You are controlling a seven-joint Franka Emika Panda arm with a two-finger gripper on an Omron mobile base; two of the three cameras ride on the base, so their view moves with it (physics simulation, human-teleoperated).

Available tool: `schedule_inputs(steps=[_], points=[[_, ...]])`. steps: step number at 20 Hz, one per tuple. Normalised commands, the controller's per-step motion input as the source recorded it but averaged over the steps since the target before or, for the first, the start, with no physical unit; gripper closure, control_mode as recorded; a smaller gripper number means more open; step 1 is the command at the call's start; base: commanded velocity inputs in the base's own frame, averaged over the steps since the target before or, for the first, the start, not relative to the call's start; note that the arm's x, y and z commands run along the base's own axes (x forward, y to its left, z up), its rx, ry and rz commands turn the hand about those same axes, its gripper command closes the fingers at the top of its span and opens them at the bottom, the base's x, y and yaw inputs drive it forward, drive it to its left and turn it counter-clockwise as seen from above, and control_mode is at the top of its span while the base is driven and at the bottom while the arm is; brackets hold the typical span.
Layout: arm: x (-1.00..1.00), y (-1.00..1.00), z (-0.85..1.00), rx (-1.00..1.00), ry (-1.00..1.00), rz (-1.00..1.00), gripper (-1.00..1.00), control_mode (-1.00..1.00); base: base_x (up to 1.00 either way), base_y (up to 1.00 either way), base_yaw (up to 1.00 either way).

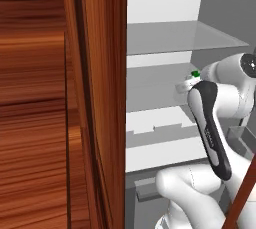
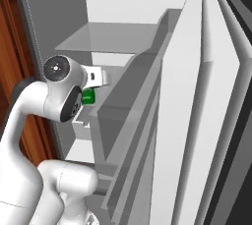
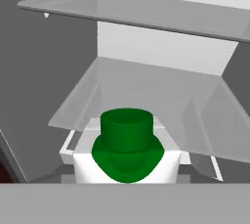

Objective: Take a sugar cube from the saucer and place it inside the coffee. Then, grab milk from the fridge and place it next to the coffee on the counter to sweeten the coffee.

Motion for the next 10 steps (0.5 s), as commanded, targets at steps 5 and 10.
schedule_inputs(steps=[5,10], points=[[0.00,0.09,-0.16,-0.11,0.00,-0.09,1.00,-1.00,0.00,0.00,0.00],[-0.03,0.02,-0.13,-0.06,0.00,-0.07,1.00,1.00,-0.11,0.00,-0.04]])
